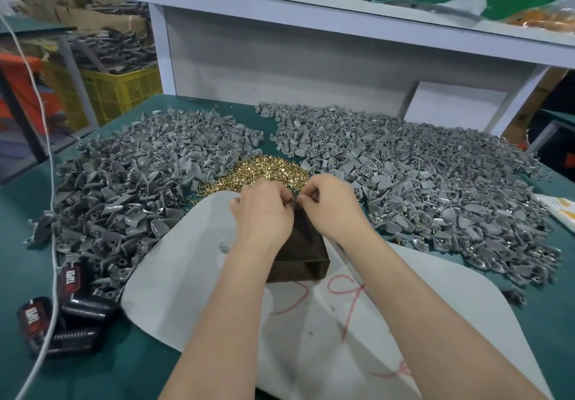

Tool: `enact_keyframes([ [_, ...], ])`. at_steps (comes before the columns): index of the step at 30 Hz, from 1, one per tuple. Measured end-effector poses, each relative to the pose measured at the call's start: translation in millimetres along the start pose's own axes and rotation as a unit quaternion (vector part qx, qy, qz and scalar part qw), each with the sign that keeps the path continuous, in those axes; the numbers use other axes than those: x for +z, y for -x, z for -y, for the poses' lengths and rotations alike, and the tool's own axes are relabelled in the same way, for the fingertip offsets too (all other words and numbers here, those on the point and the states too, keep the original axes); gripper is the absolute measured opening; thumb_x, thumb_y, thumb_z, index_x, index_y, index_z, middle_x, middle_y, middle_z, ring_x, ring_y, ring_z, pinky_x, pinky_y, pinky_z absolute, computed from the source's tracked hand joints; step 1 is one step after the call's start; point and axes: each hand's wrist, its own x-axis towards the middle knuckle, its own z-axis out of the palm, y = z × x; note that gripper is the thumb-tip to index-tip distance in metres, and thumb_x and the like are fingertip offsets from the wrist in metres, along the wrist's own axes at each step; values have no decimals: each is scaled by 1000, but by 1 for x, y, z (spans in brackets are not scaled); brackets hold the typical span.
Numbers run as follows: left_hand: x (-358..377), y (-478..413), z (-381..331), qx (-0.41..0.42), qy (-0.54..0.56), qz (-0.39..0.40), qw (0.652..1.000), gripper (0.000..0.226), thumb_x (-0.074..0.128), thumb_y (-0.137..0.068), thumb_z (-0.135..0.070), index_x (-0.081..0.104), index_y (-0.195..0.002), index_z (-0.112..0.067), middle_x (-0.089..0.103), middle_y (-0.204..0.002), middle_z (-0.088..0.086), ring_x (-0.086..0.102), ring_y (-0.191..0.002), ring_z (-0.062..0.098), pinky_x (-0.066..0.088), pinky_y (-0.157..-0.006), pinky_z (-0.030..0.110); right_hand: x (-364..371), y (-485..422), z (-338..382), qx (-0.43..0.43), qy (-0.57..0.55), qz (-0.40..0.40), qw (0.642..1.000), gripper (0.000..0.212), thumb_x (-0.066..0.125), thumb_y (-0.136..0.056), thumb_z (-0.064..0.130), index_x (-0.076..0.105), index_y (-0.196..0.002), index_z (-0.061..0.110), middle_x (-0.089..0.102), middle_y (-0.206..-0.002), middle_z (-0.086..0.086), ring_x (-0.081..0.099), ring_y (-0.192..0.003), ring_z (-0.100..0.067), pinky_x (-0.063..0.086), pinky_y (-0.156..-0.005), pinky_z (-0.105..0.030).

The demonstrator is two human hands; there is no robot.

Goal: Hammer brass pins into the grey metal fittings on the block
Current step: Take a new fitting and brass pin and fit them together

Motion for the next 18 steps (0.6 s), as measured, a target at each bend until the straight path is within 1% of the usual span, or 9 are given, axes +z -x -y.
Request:
enact_keyframes([
  [2, 0, 0, 0, 4, -6, 0, 1000, 11, 59, -92, -28, 70, -92, -24, 65, -104, 0, 53, -107, 27, 37, -86, 37, -4, -3, 5, -8, 35, 20, 999, 11, 56, -90, 18, 65, -92, 12, 64, -100, -8, 58, -97, -26, 48, -85, -37],
  [4, 0, 0, -1, 10, -14, -1, 1000, 11, 59, -92, -27, 70, -91, -23, 62, -102, 2, 53, -104, 29, 39, -83, 37, -6, -5, 8, -26, 76, 33, 996, 9, 56, -90, 18, 63, -91, 12, 63, -100, -9, 58, -96, -27, 49, -83, -37],
  [8, 0, 0, -1, 18, -27, -1, 999, 13, 58, -92, -26, 70, -94, -23, 60, -104, 3, 52, -104, 30, 39, -82, 37, -9, -7, 12, -48, 124, 52, 990, 11, 56, -89, 15, 63, -94, 8, 62, -99, -12, 60, -94, -30, 52, -81, -38],
  [10, 0, 0, -2, 15, -24, -2, 1000, 13, 58, -92, -26, 70, -94, -23, 61, -104, 3, 52, -105, 29, 38, -81, 37, -8, -6, 11, -52, 117, 44, 991, 9, 56, -89, 14, 62, -92, 8, 61, -101, -11, 58, -95, -29, 50, -81, -38],
  [12, 0, 1, -2, 10, -19, -4, 1000, 12, 58, -92, -26, 70, -92, -24, 61, -103, 2, 52, -105, 28, 37, -83, 37, -5, -3, 9, -52, 91, 27, 994, 4, 55, -90, 14, 56, -88, 12, 58, -103, -8, 55, -96, -26, 47, -82, -37],
  [14, 0, 1, -1, 9, -17, -8, 1000, 12, 58, -92, -27, 70, -90, -24, 61, -101, 1, 52, -105, 27, 37, -84, 37, -1, 0, 6, -45, 66, 16, 997, 7, 53, -91, 14, 51, -84, 16, 55, -102, -5, 52, -95, -24, 44, -82, -36],
  [18, 0, 1, -2, 2, -11, -13, 1000, 10, 60, -91, -27, 70, -92, -25, 63, -104, -2, 52, -107, 25, 34, -86, 37, 4, 1, 1, -39, 22, -7, 999, 7, 54, -91, 15, 53, -84, 15, 48, -92, 0, 48, -88, -20, 38, -75, -30],
])
